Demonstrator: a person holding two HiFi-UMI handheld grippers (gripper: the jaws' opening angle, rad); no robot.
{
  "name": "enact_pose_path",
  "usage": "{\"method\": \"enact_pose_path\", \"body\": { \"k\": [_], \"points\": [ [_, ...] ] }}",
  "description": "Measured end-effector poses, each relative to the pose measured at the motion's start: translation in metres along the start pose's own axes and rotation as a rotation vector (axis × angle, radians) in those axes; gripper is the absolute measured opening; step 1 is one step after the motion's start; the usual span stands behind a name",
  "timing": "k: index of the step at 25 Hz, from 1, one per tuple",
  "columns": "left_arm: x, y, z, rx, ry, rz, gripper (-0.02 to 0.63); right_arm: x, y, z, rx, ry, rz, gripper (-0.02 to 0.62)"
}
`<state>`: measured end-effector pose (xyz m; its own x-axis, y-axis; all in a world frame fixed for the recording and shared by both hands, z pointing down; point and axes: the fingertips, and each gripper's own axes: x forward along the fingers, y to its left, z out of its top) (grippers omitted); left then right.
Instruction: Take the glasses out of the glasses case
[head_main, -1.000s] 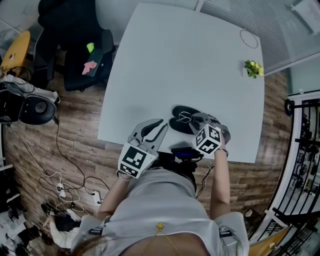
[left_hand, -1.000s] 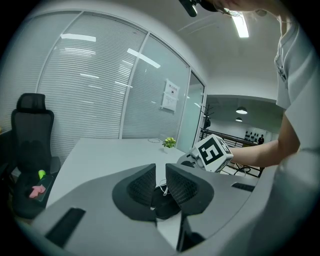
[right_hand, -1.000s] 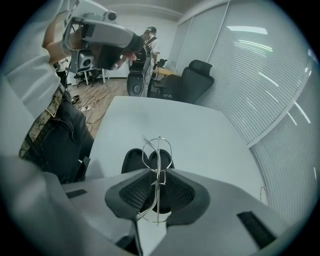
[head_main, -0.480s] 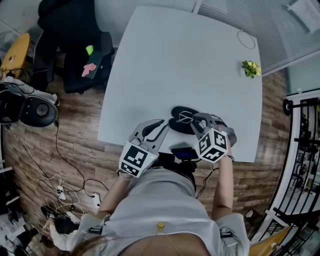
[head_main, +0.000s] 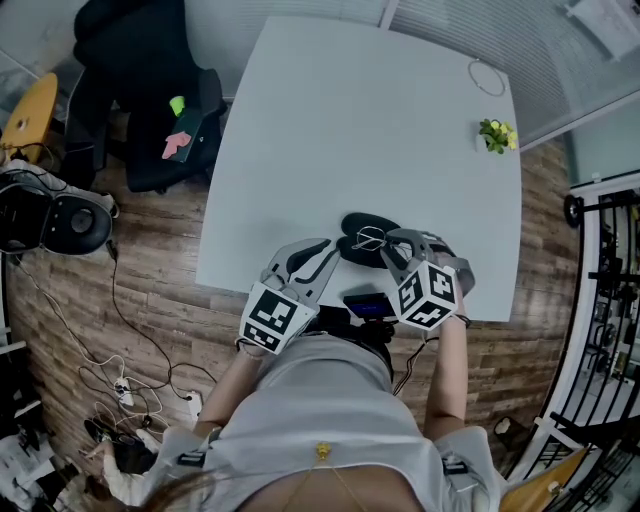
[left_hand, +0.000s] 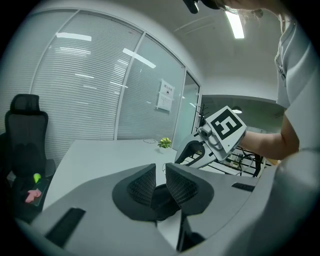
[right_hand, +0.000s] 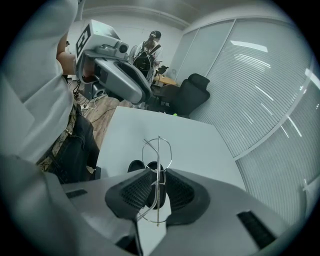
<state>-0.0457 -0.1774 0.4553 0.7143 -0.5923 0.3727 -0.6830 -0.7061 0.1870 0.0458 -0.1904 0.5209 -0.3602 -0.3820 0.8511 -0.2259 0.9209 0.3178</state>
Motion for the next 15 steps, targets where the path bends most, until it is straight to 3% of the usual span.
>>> {"method": "enact_pose_path", "body": {
  "k": [15],
  "points": [
    [-0.0004,0.0010,-0.0028,0.001,0.007,-0.007,0.064,-0.0006,0.0039,0.0045,-0.017,-0.010,0.000,0.094]
  ]
}}
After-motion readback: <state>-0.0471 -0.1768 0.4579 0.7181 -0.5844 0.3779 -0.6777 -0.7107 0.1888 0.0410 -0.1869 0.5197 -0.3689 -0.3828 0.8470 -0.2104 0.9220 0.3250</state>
